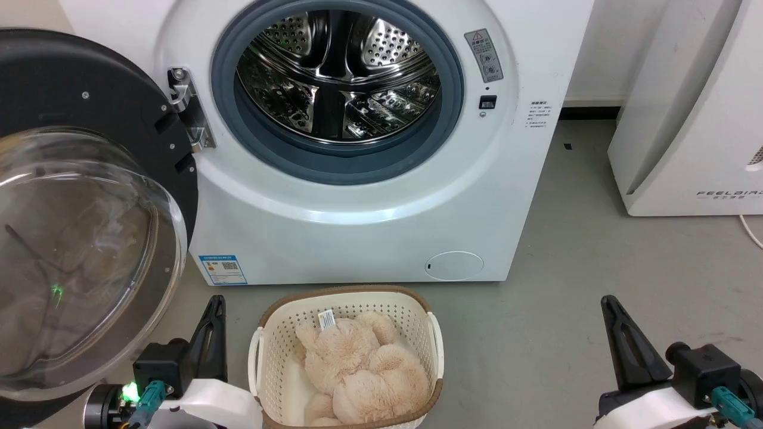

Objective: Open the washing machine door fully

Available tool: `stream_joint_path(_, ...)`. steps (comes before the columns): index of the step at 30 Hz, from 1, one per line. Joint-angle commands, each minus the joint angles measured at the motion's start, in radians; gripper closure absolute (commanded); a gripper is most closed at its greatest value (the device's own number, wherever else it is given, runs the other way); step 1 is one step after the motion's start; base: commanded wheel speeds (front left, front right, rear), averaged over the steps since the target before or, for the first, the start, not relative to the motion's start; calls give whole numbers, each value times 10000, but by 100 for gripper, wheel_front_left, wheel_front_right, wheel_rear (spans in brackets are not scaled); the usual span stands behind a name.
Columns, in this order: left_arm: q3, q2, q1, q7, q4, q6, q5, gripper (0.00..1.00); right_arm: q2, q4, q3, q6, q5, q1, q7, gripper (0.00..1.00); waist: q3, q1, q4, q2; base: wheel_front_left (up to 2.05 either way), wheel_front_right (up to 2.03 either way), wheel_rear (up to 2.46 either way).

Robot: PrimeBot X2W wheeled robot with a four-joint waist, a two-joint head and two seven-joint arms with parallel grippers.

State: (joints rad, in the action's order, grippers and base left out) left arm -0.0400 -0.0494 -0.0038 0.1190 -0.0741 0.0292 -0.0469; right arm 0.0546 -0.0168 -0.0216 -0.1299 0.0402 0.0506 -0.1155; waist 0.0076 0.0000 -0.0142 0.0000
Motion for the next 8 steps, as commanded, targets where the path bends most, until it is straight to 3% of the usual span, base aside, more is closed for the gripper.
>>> stream_joint_path(1,40,-6,21,-45,60,-54,67,100,-24,13,25,-4,-33,-165,39,100,-1,0,2,0,0,0,0)
stream_joint_path(8,87,-6,24,-192,148,-84,119,100,-27,33,49,-5,-81,-209,182,100,-11,0,20,0,0,0,0)
